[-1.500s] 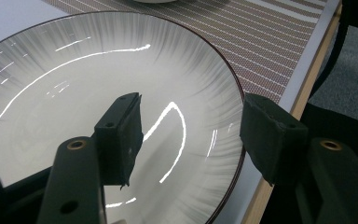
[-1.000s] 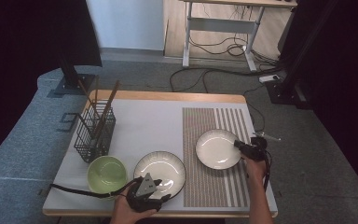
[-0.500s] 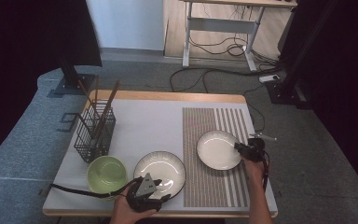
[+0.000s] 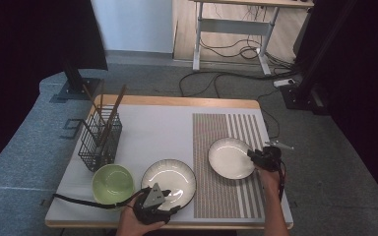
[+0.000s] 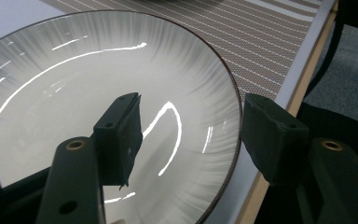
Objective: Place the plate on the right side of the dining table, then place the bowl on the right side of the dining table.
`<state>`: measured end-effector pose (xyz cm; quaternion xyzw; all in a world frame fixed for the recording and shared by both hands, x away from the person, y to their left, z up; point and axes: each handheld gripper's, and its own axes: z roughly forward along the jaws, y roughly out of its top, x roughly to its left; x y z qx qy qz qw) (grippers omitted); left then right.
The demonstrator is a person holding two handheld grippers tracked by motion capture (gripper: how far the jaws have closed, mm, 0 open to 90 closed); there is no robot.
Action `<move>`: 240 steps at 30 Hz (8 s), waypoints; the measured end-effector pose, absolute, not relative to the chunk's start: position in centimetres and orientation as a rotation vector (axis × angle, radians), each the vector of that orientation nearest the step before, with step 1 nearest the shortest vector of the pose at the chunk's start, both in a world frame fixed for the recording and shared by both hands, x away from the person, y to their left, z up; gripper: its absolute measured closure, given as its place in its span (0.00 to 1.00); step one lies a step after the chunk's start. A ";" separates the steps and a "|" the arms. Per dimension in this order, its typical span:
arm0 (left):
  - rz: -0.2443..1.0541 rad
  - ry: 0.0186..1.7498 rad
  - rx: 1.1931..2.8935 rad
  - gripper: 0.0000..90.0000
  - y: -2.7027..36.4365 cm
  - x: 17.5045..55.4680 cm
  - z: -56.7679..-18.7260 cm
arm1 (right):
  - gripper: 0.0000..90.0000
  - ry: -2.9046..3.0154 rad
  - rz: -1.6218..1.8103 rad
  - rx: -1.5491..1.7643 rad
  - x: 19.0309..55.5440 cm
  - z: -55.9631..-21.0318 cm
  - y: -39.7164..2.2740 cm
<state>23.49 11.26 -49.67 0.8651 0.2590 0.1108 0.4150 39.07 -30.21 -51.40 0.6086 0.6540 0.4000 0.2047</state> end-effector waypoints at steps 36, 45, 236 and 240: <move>0.294 0.619 2.001 0.36 15.0 21.5 -42.7 | 0.48 1.893 1.255 1.450 35.3 -48.1 -25.9; 0.273 0.619 2.037 0.35 15.4 21.7 -42.5 | 0.48 1.930 1.253 1.404 35.0 -47.8 -24.6; 0.444 1.032 1.988 0.74 28.4 28.1 -44.6 | 0.47 2.070 1.140 1.370 35.7 -49.4 -23.5; 0.448 1.023 2.000 0.78 28.6 28.1 -44.6 | 0.47 2.071 1.138 1.372 35.8 -49.4 -23.5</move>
